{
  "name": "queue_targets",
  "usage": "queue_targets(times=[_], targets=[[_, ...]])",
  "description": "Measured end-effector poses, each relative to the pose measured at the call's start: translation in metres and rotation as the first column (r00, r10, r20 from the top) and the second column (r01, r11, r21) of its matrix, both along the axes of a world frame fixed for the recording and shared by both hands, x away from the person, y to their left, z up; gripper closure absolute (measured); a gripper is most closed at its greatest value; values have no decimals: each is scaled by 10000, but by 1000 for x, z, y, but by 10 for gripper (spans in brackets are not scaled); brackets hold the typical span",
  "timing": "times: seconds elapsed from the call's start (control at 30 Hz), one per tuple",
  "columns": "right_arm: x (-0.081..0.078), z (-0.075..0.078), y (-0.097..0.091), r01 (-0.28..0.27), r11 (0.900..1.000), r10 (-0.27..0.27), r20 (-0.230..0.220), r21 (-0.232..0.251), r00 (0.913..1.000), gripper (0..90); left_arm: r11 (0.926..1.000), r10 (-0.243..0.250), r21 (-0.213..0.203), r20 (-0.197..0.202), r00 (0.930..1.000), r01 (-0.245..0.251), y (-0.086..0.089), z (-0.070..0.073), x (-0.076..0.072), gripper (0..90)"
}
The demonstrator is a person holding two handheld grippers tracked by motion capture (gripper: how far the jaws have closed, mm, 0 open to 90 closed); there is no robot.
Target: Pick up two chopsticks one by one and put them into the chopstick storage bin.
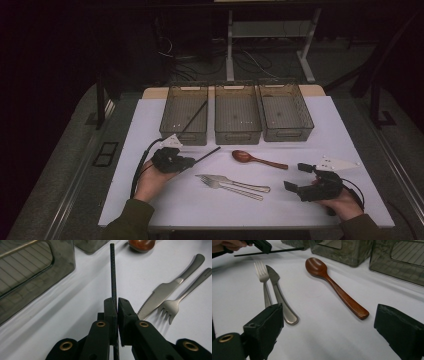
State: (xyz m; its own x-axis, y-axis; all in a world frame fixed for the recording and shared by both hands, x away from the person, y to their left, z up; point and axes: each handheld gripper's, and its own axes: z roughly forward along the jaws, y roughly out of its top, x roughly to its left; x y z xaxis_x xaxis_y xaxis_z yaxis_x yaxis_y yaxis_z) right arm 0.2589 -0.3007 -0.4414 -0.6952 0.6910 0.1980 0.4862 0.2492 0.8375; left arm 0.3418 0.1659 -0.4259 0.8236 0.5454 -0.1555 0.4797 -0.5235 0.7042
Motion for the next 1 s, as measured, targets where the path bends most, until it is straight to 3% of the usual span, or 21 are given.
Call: queue_targets(times=[0.5, 1.0], targets=[[4, -3, 2, -57, 9999, 57, -19, -153, 10000, 84, 10000, -50, 42, 81, 10000, 50, -1, 15, -7, 853], [4, -3, 1, -44, 9999, 45, 30, -126, 10000, 83, 9988, 191, -448, 22, 9998, -190, 1, 35, -9, 853]])
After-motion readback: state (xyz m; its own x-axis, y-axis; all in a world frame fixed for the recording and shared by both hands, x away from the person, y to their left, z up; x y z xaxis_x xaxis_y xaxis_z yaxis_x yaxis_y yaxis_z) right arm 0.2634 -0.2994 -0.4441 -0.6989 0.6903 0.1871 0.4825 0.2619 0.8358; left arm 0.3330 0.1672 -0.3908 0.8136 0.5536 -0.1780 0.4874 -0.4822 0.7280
